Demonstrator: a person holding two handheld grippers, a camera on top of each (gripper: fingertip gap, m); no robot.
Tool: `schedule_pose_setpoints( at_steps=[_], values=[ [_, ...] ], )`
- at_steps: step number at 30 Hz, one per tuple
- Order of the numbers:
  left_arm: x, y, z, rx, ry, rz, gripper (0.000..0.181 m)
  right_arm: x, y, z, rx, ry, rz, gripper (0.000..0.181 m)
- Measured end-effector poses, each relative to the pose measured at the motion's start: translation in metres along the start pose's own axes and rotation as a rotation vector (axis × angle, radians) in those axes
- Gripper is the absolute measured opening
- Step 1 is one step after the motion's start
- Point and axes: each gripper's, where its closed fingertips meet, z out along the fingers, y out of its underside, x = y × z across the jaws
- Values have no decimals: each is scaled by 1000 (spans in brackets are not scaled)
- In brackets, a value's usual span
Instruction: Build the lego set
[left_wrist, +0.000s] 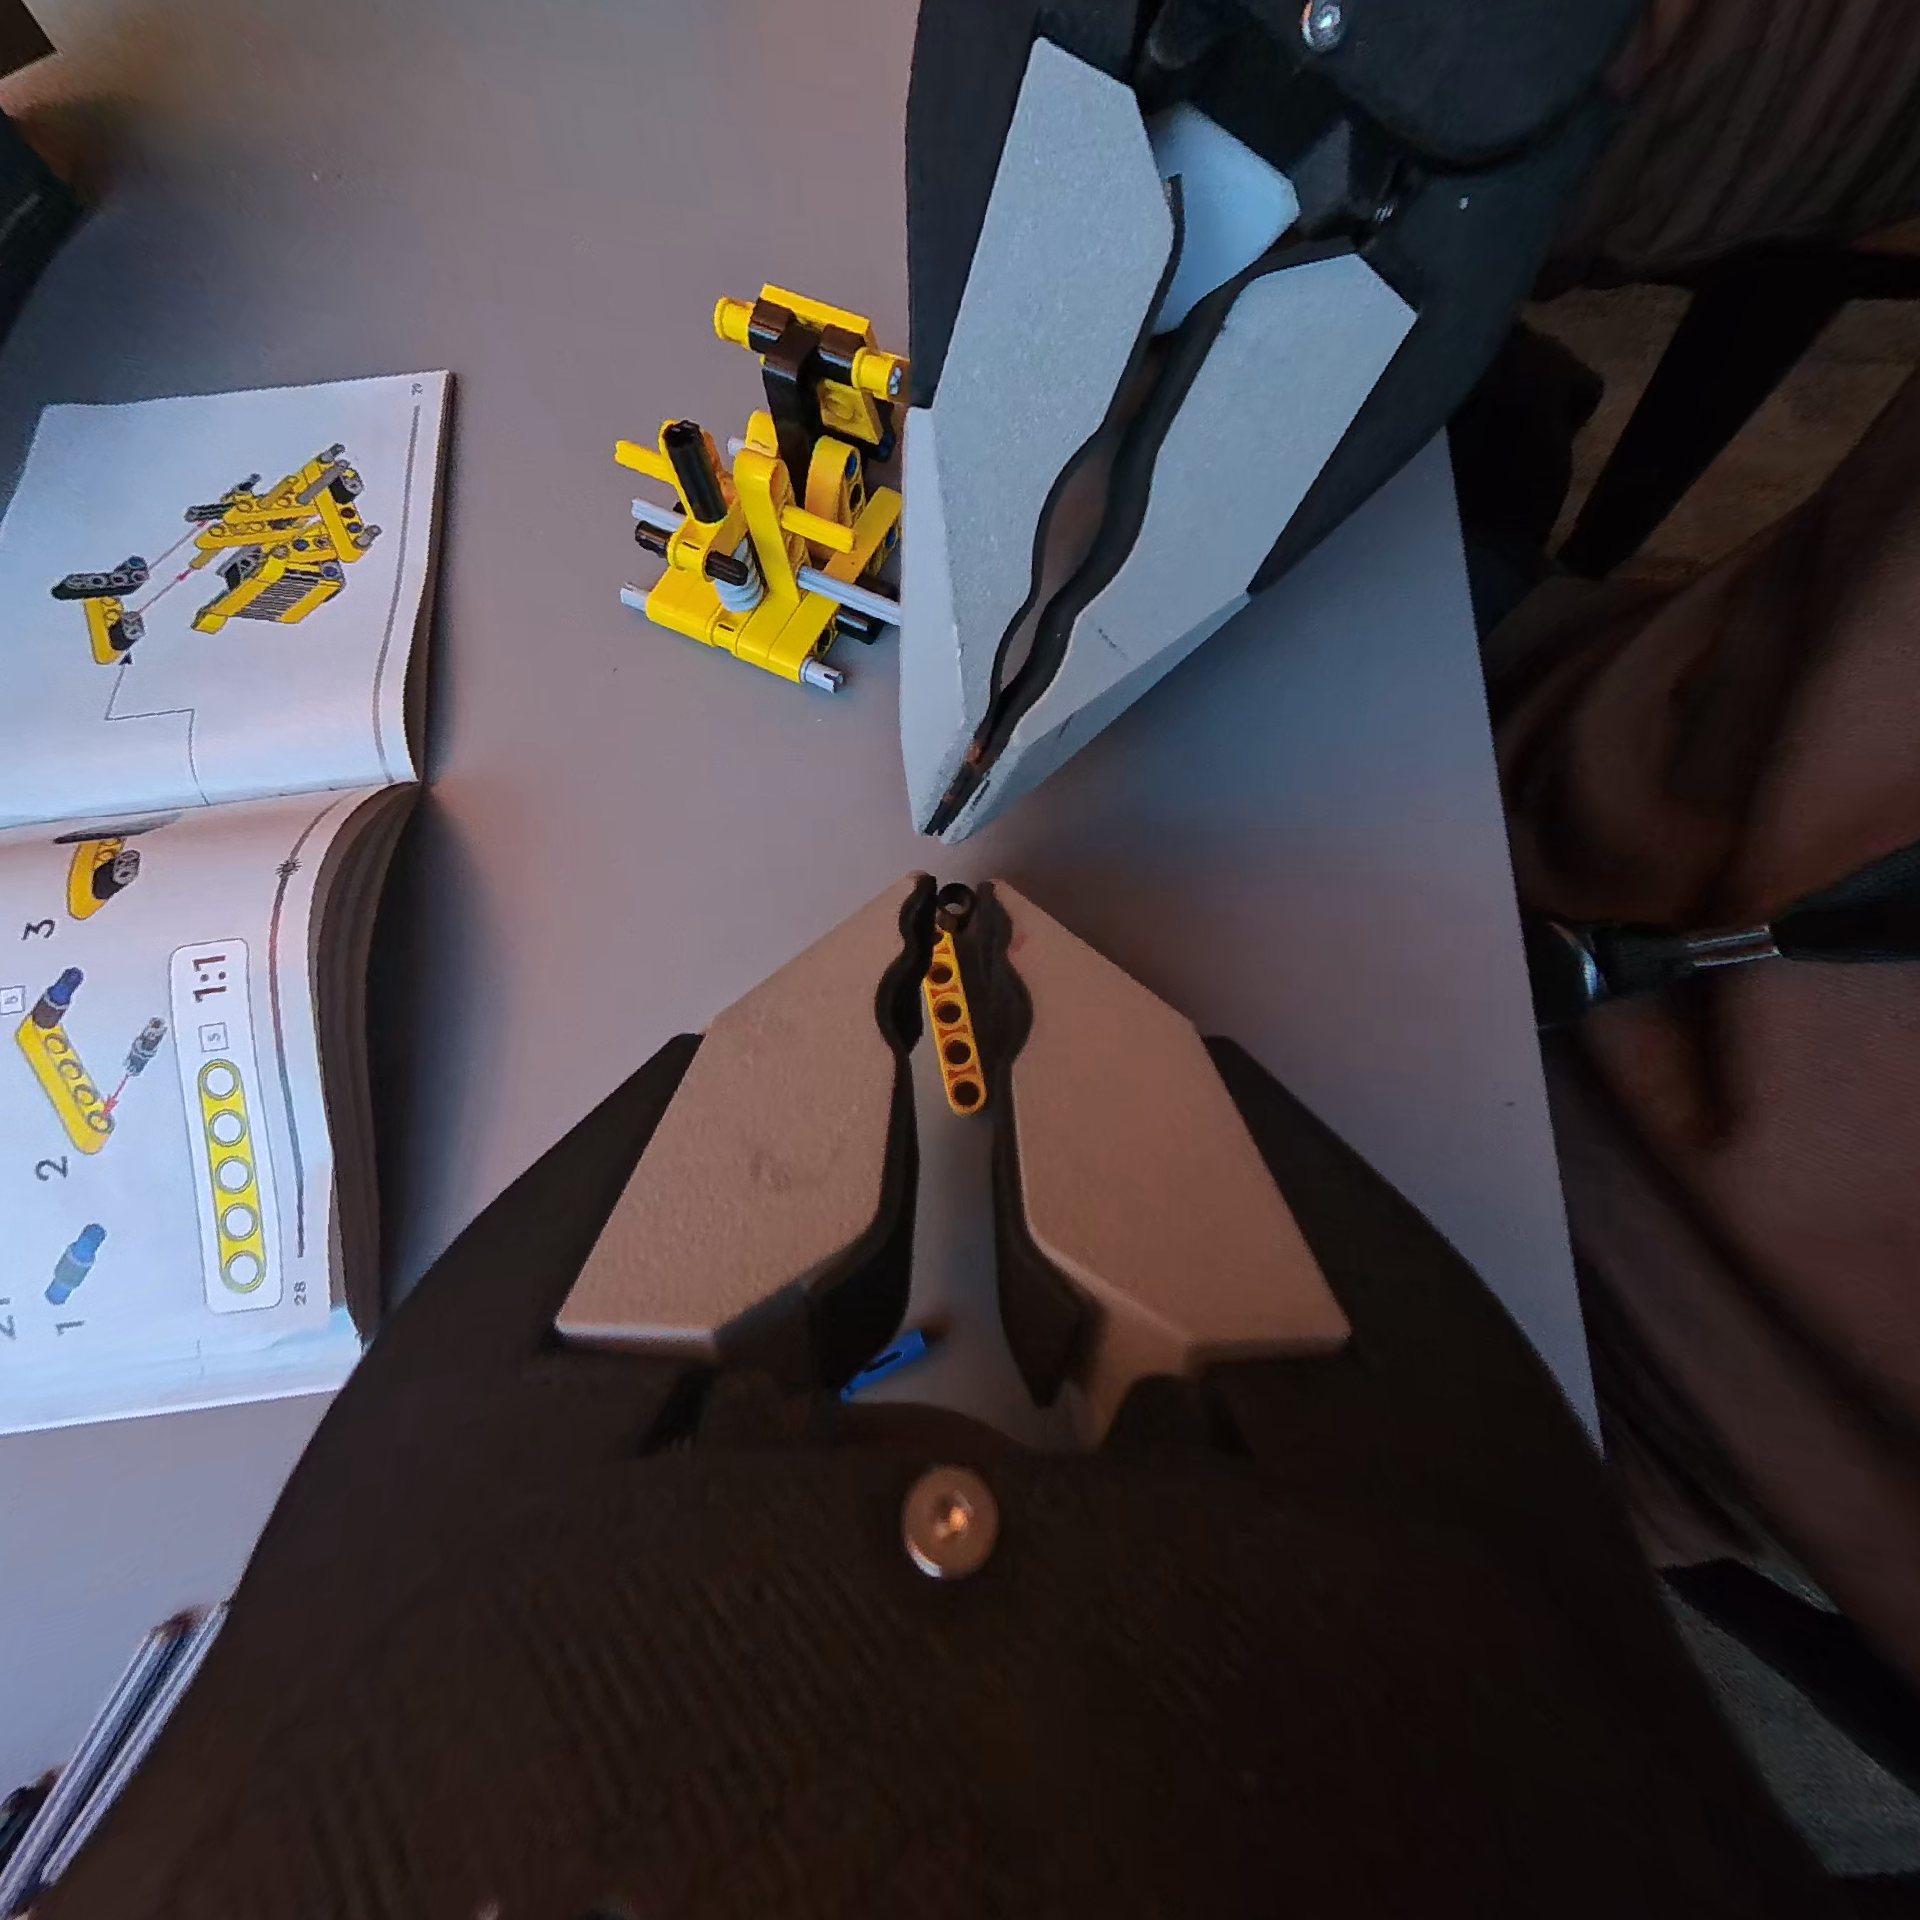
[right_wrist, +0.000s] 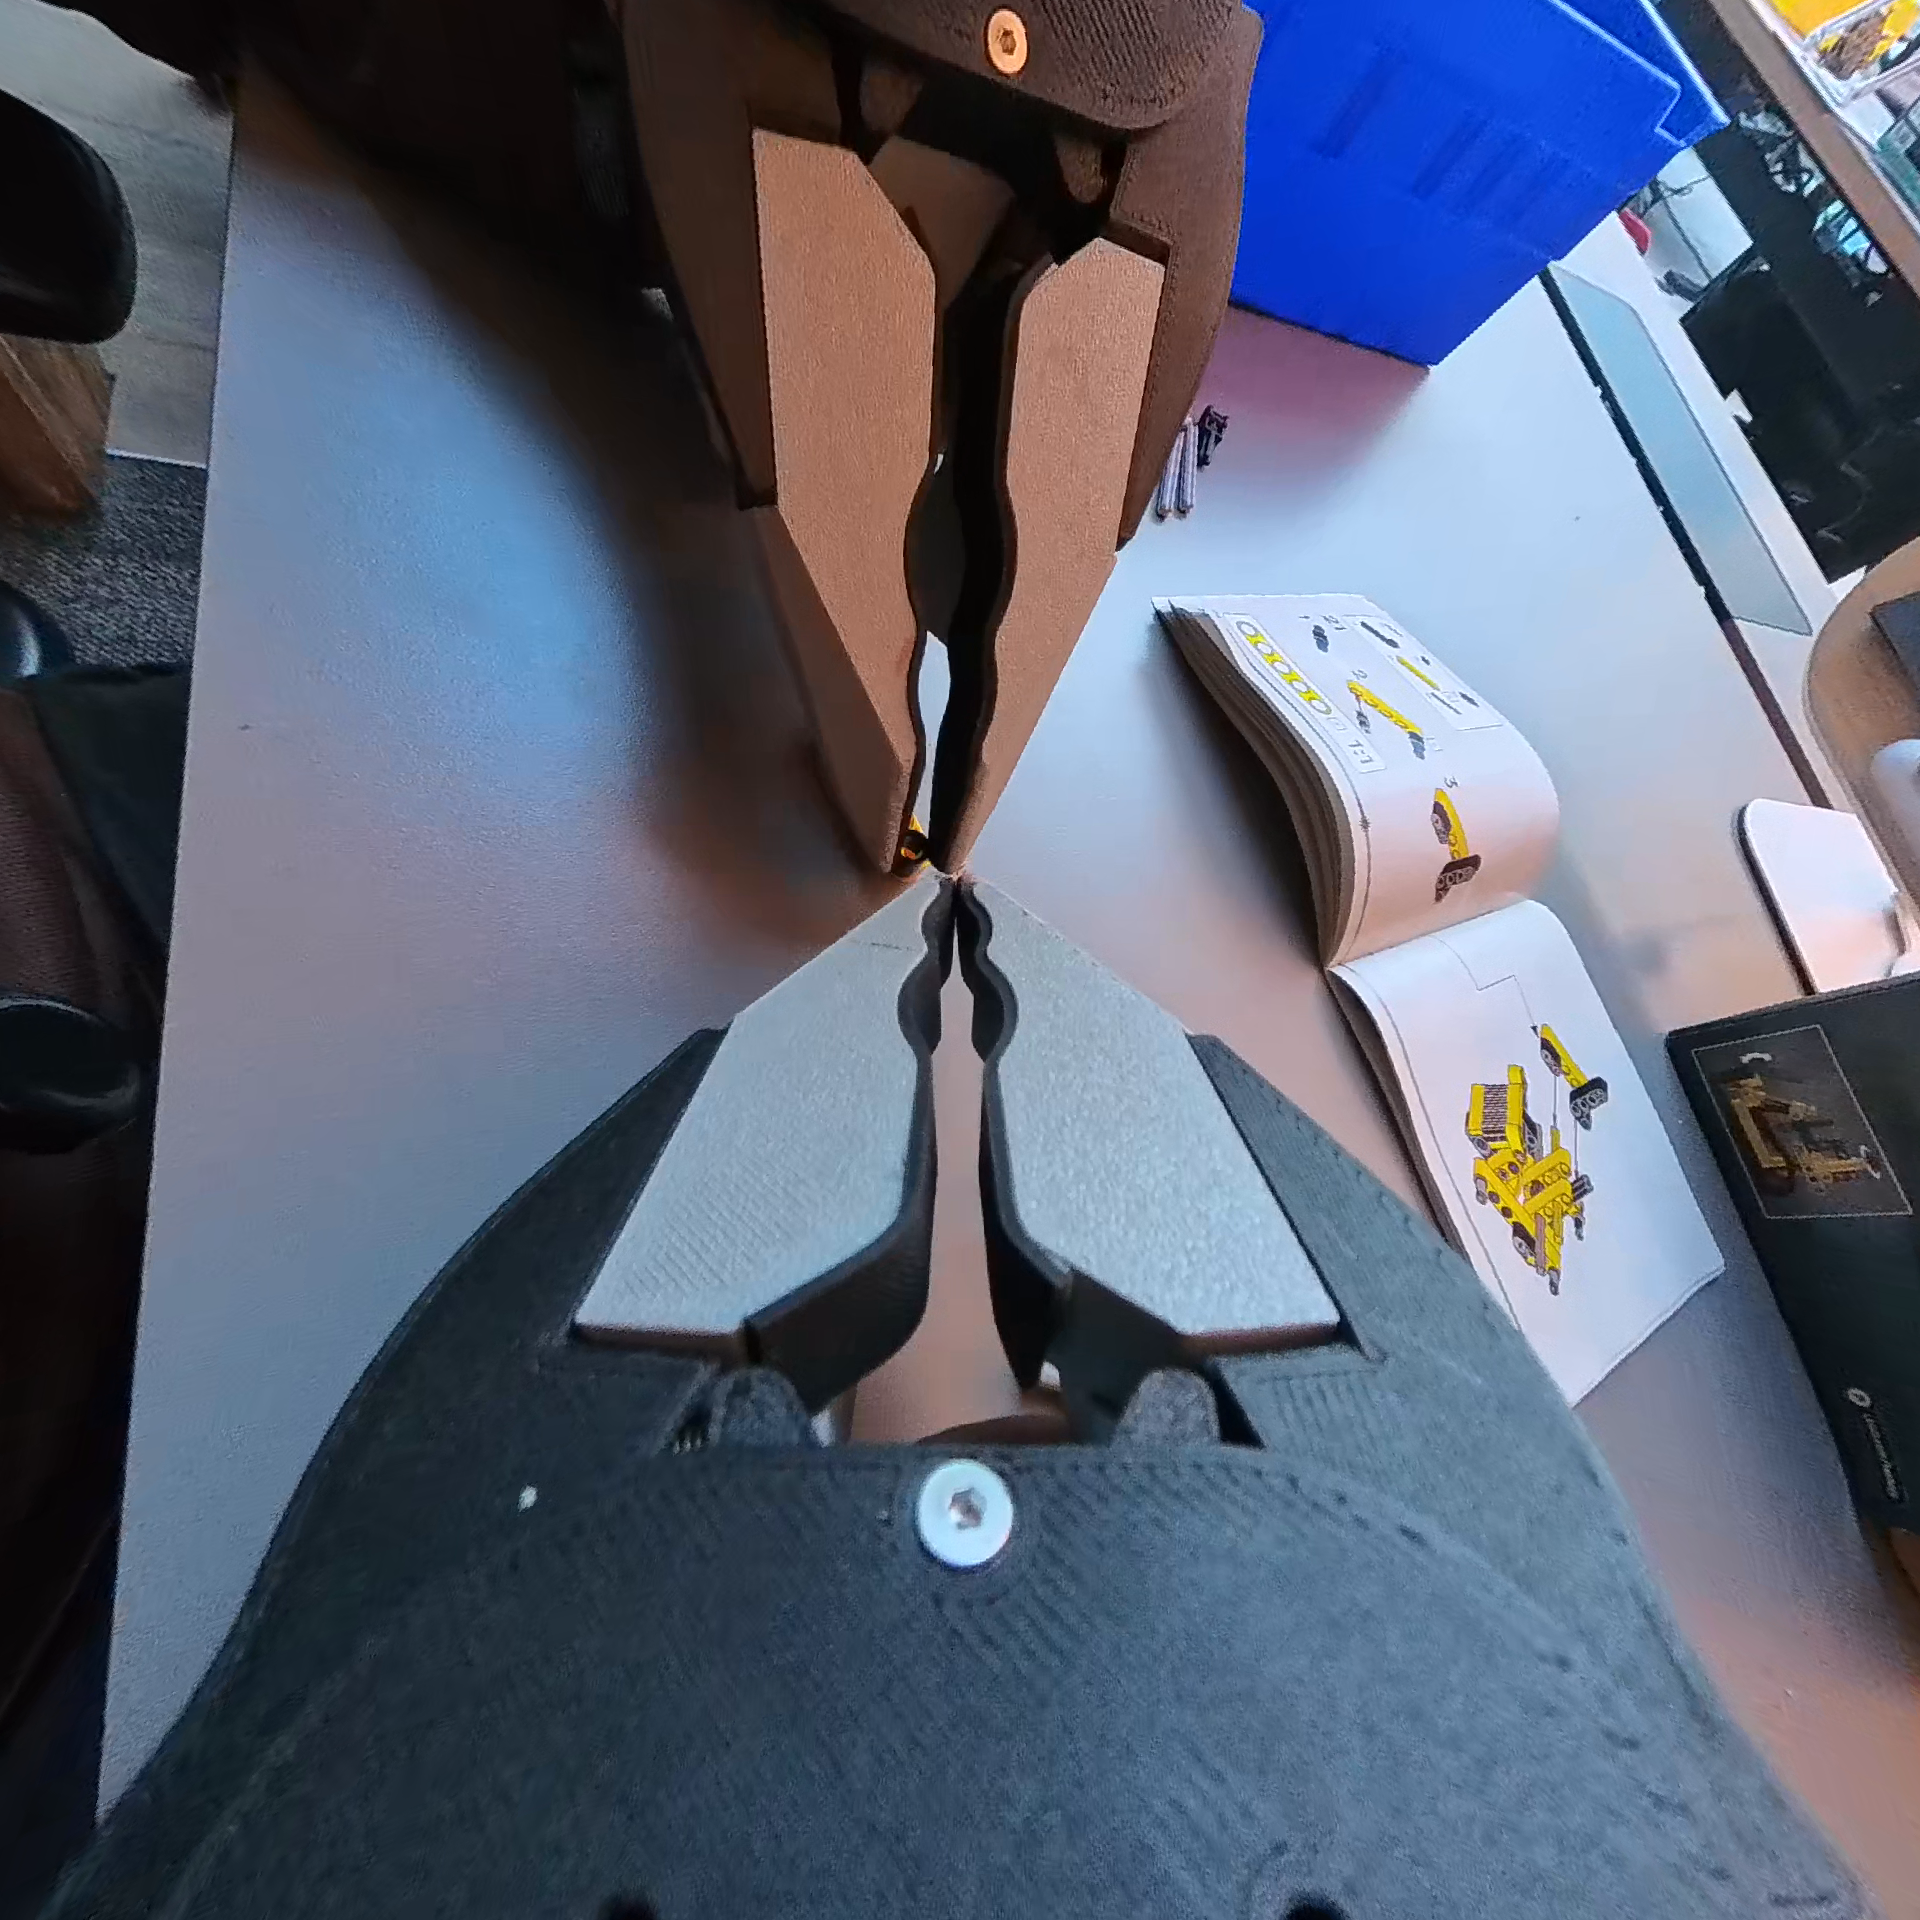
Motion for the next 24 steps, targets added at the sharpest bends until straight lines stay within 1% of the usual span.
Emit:
schedule_pose_setpoints(
  at_steps=[8,14,19,24],
  values=[
    [-4,4,1,-17,-23,3,5,0,1,1,-8,-1,-2,0],
    [-7,4,-4,-4,-38,-6,5,0,0,0,-2,-1,3,0],
    [-10,8,-10,12,-53,-41,5,0,1,1,-5,1,0,0],
    [-12,4,-14,56,-45,-99,5,1,1,1,-6,2,4,0]
  ],
)
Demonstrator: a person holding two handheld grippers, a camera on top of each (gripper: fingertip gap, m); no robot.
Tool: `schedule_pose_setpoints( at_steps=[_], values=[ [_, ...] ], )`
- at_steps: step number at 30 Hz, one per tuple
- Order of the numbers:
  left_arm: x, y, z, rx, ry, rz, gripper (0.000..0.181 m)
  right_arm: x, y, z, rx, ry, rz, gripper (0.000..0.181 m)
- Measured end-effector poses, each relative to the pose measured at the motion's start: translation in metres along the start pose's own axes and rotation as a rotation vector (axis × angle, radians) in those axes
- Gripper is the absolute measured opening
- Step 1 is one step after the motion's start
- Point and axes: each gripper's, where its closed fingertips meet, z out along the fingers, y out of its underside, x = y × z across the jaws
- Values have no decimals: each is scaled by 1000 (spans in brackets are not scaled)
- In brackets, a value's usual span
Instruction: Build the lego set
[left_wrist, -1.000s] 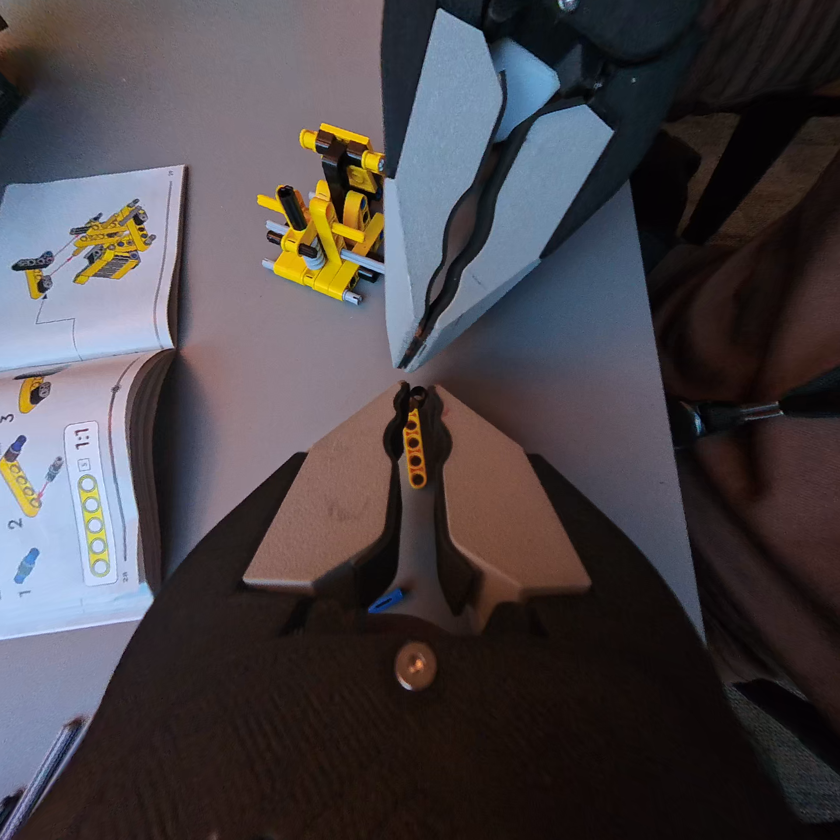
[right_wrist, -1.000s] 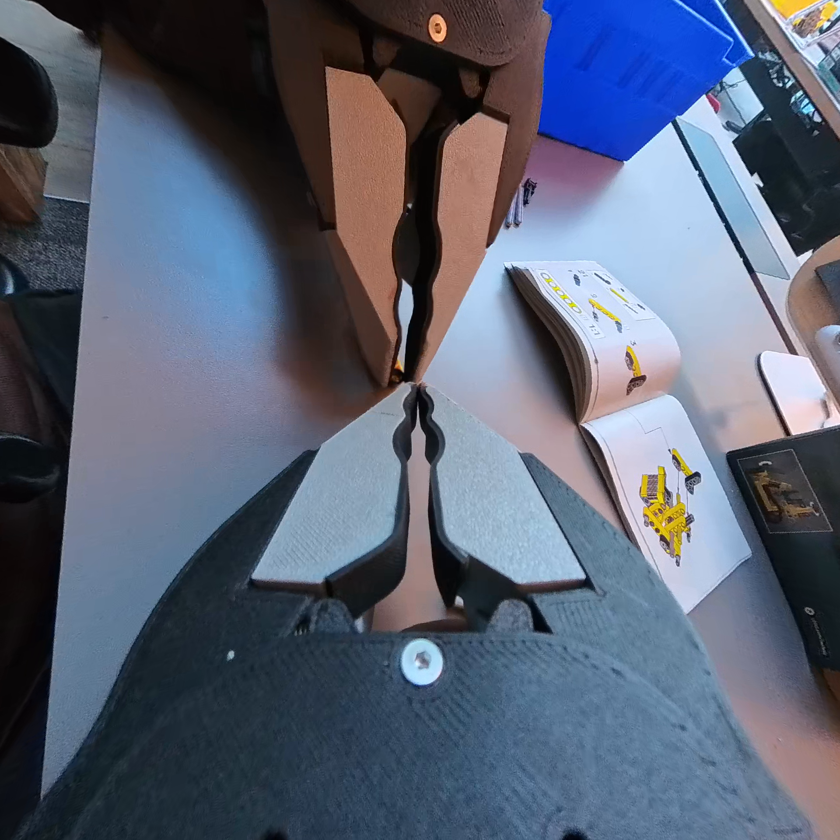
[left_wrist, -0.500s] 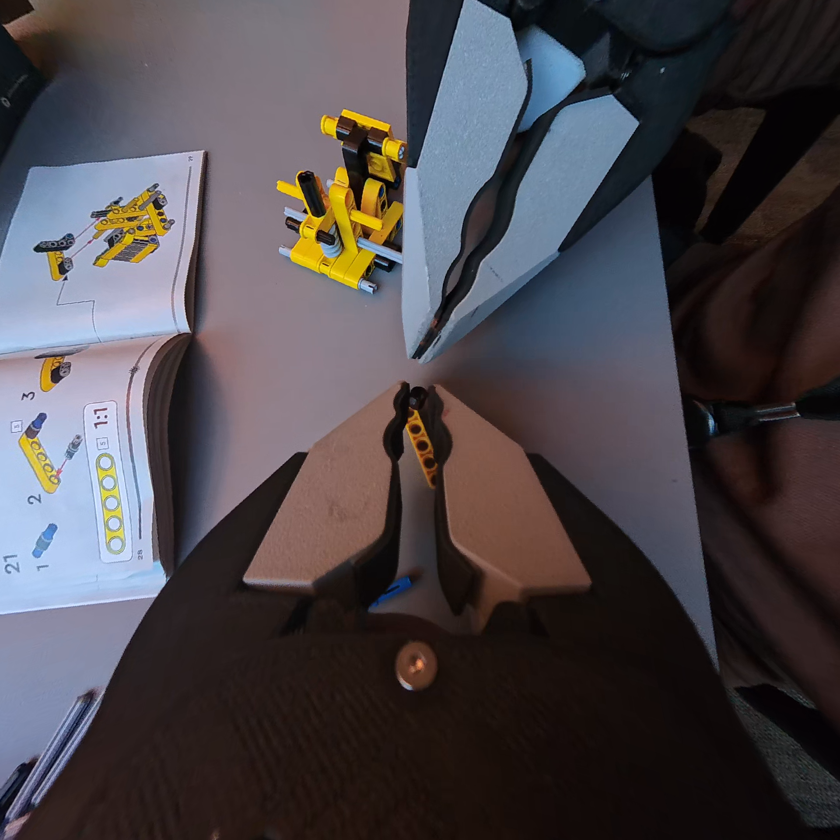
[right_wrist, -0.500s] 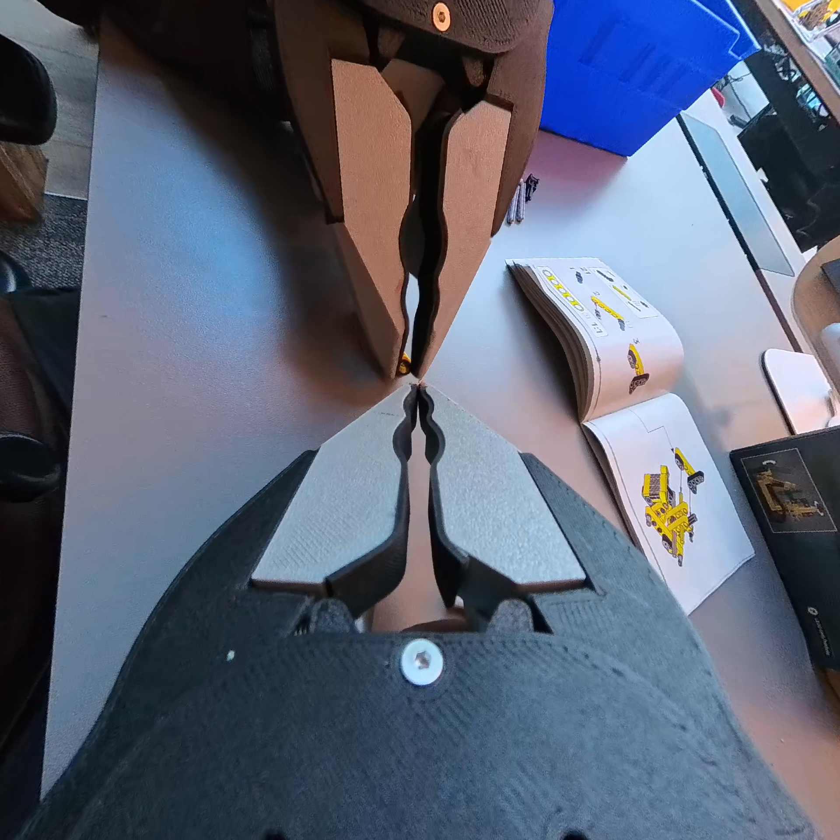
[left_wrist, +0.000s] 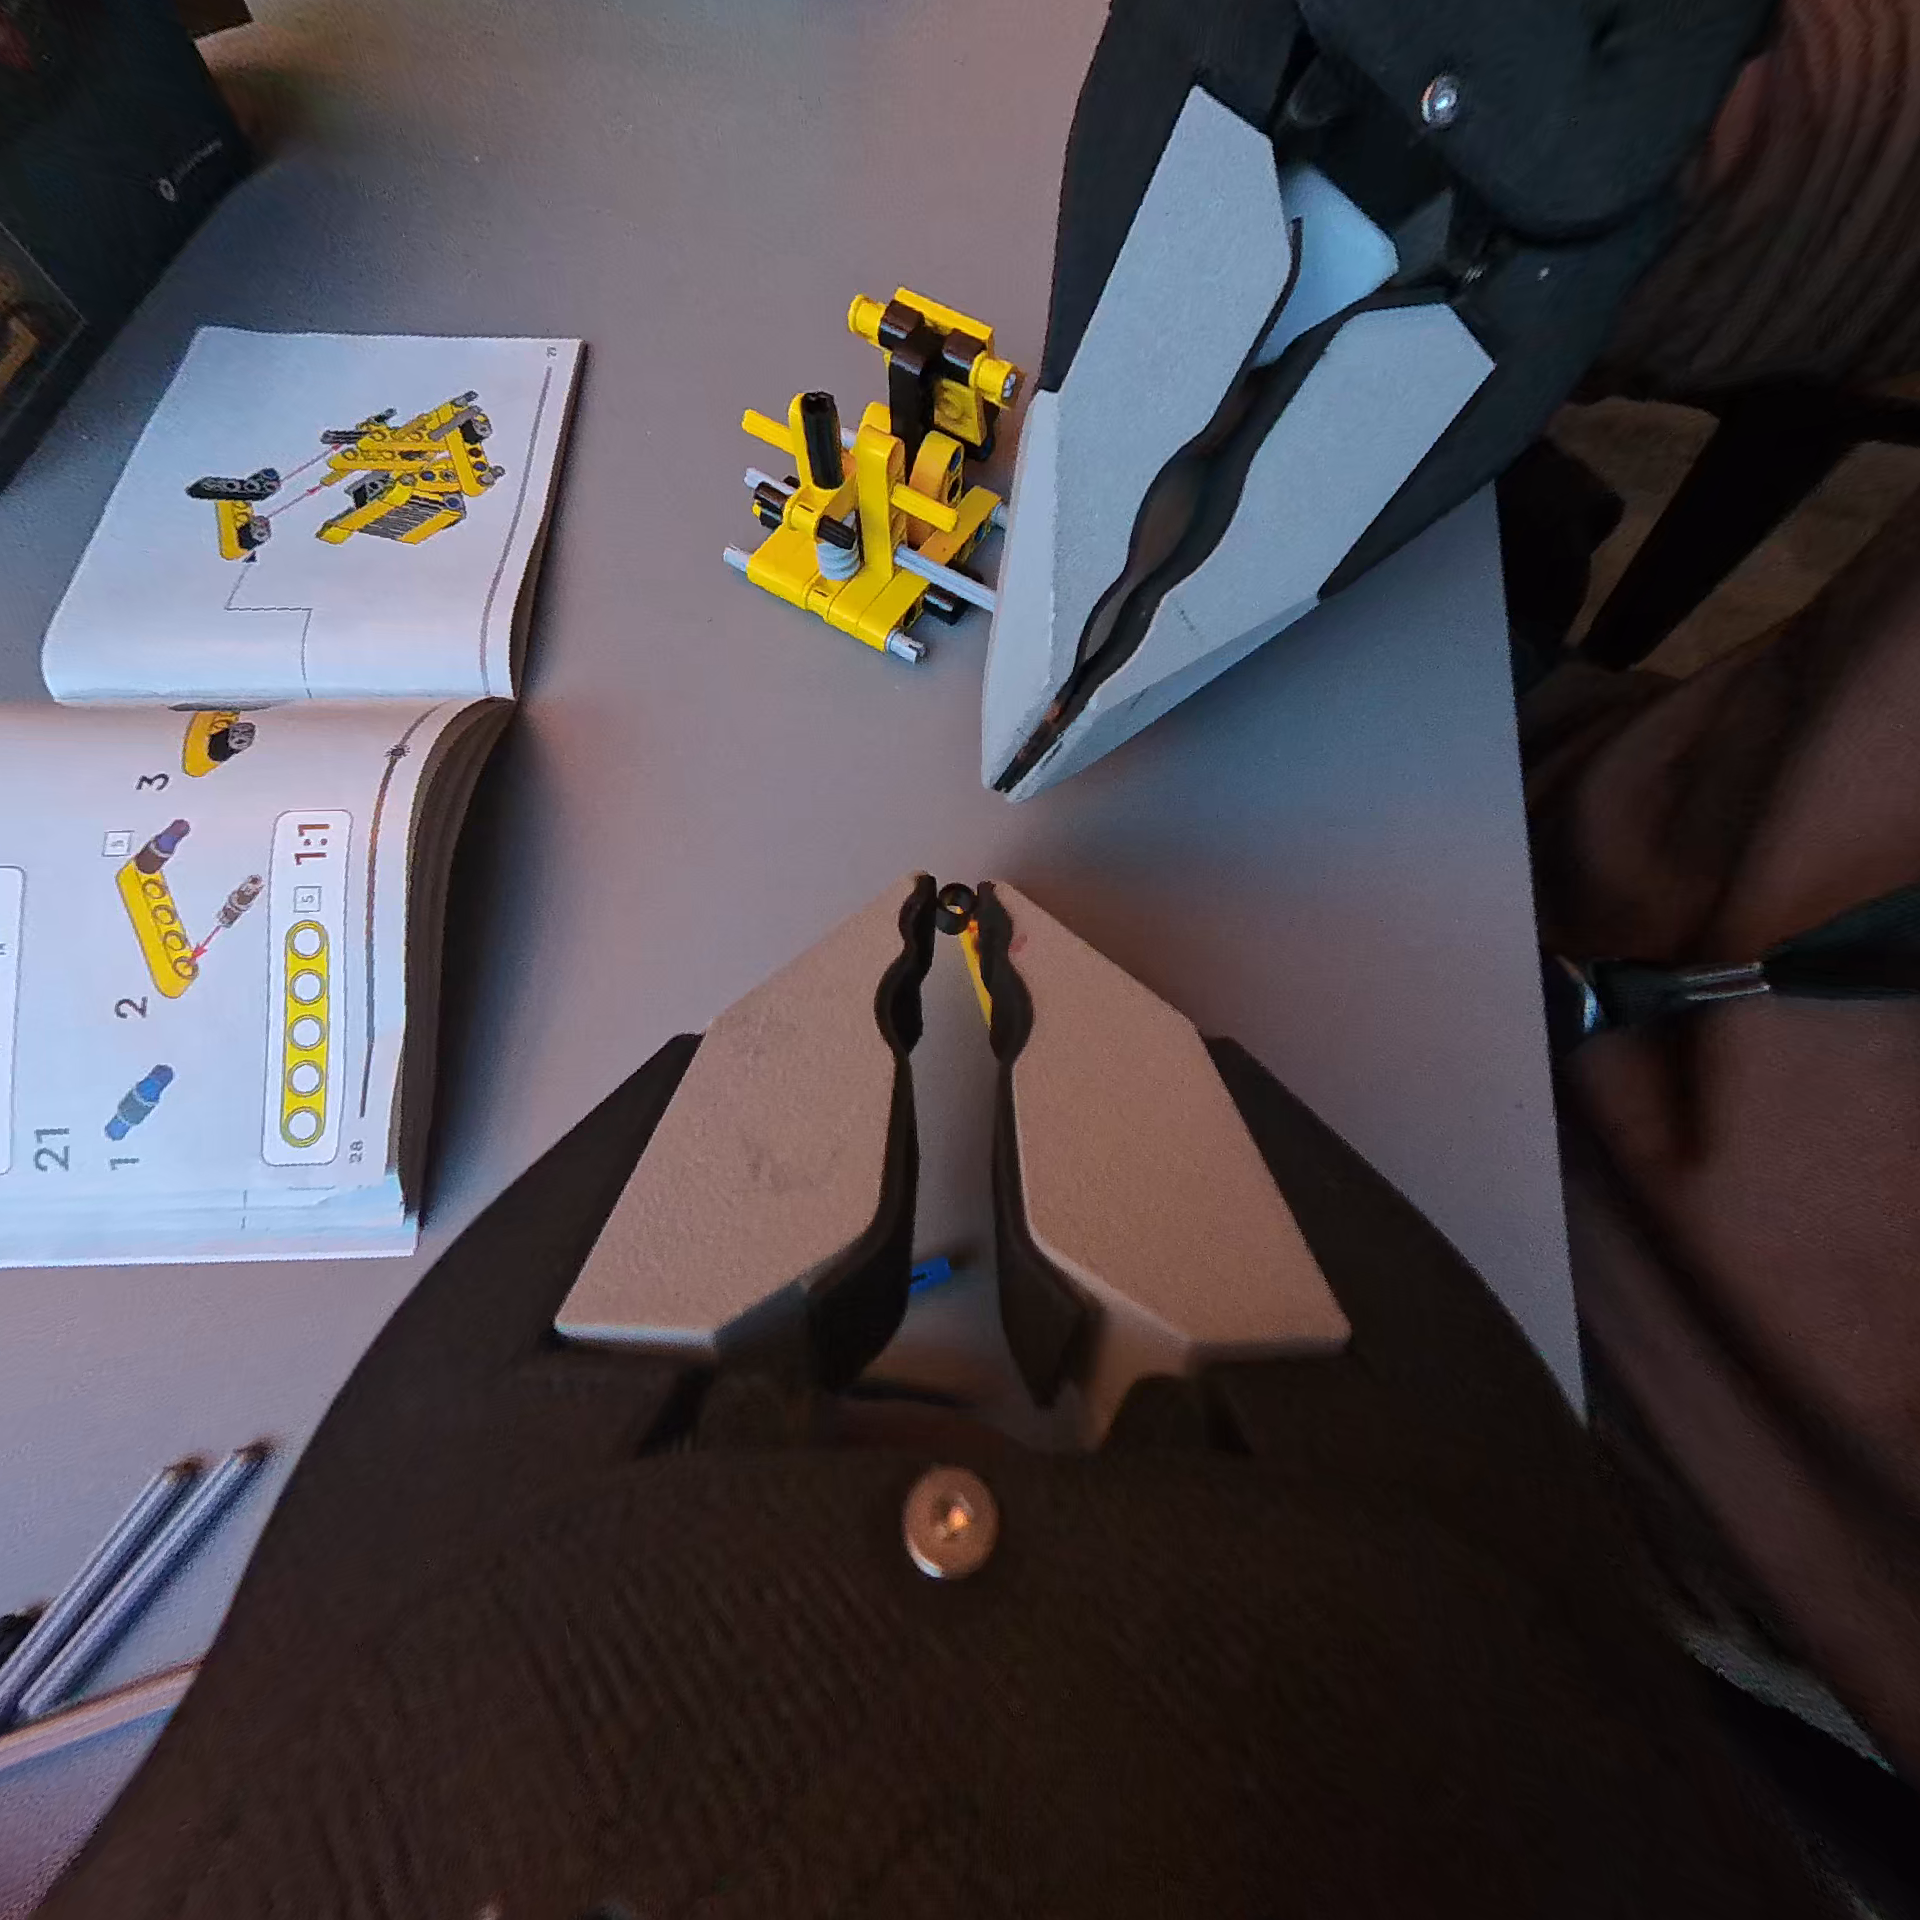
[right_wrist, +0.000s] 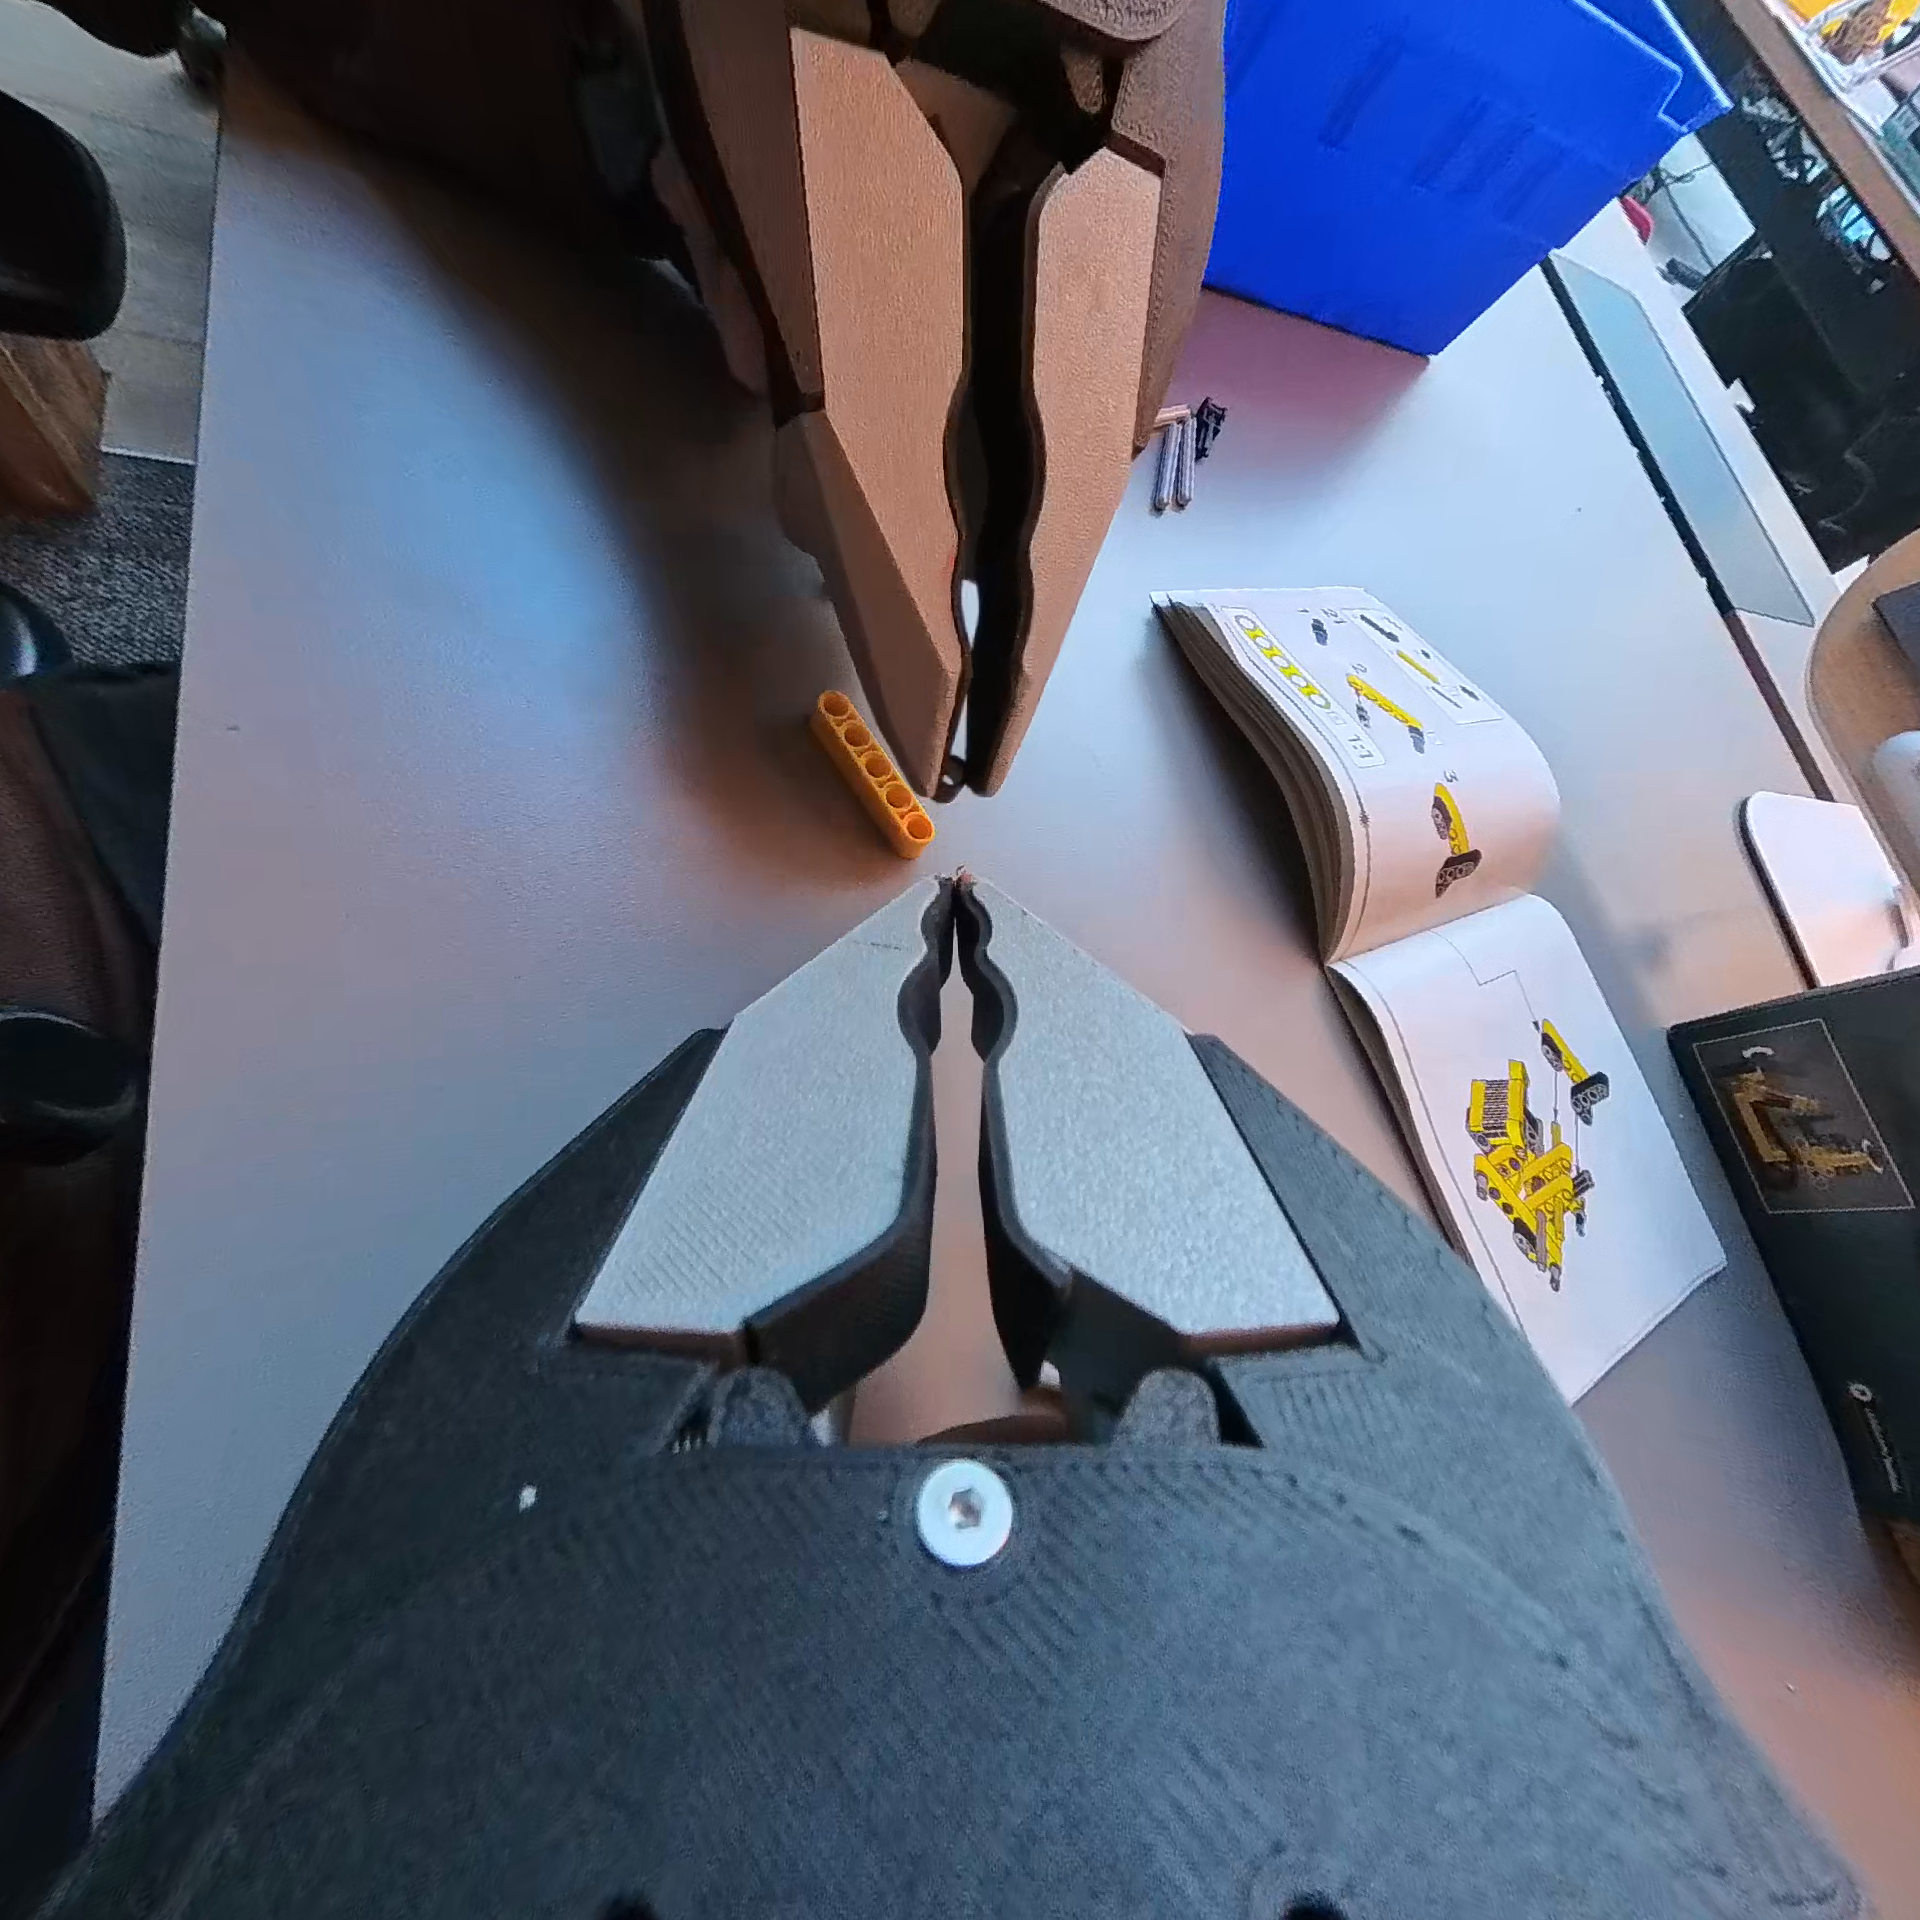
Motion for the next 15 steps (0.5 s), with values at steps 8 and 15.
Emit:
schedule_pose_setpoints(
  at_steps=[8,15],
  values=[
    [2,0,5,0,6,-25,4,0,0,0,-4,1,-2,0],
    [3,3,8,-27,8,-28,5,0,1,1,-6,-2,-1,0]
  ],
)
